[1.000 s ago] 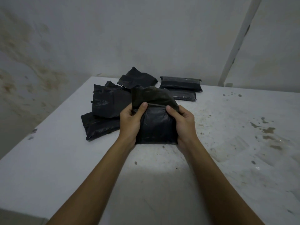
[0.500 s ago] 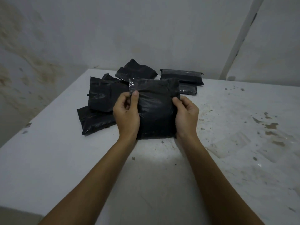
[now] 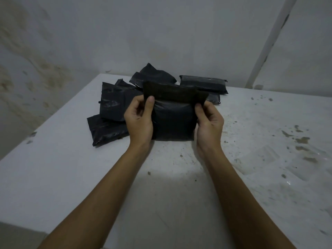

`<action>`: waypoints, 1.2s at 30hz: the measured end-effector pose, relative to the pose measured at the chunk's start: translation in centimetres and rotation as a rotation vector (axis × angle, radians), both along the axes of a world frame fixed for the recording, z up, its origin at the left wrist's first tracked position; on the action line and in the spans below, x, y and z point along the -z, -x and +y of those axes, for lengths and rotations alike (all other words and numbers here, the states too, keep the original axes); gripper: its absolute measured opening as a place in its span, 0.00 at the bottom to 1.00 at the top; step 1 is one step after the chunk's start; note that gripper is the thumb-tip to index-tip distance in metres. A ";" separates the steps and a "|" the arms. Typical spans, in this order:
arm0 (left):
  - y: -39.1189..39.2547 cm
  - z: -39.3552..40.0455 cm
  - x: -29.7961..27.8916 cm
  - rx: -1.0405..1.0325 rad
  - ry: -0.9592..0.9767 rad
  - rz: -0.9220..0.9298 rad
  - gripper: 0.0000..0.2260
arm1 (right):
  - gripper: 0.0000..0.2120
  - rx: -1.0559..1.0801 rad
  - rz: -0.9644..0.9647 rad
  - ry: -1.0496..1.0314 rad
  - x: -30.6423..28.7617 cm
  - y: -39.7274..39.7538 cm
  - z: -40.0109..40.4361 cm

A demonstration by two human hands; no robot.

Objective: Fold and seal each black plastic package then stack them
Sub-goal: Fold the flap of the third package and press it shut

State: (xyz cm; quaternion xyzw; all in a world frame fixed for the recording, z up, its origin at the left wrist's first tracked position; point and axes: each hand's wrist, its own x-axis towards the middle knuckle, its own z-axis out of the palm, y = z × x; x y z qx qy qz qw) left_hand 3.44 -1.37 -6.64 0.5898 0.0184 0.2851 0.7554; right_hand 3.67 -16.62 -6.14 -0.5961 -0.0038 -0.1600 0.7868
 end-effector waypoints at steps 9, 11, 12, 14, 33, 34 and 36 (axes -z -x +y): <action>-0.1 1.1 0.2 0.307 0.086 0.118 0.08 | 0.09 -0.080 -0.021 -0.037 -0.4 0.2 -0.8; -0.1 0.7 0.2 0.295 0.093 0.121 0.09 | 0.14 -0.135 -0.019 -0.073 -0.4 0.2 -0.6; 0.0 0.5 0.2 0.294 0.102 0.119 0.10 | 0.15 -0.142 -0.008 -0.083 -0.3 0.2 -0.5; 0.2 0.0 0.3 0.306 0.106 0.106 0.11 | 0.14 -0.134 0.009 -0.087 -0.2 0.1 -0.4; 0.2 -0.8 0.6 0.223 0.107 0.117 0.08 | 0.05 -0.044 0.125 -0.179 1.1 -0.1 0.4; 0.1 -0.8 0.7 0.212 0.102 0.122 0.08 | 0.05 -0.042 0.127 -0.176 1.2 -0.1 0.5; 0.0 -0.8 0.9 0.186 0.110 0.130 0.06 | 0.03 -0.032 0.129 -0.170 1.2 -0.2 0.5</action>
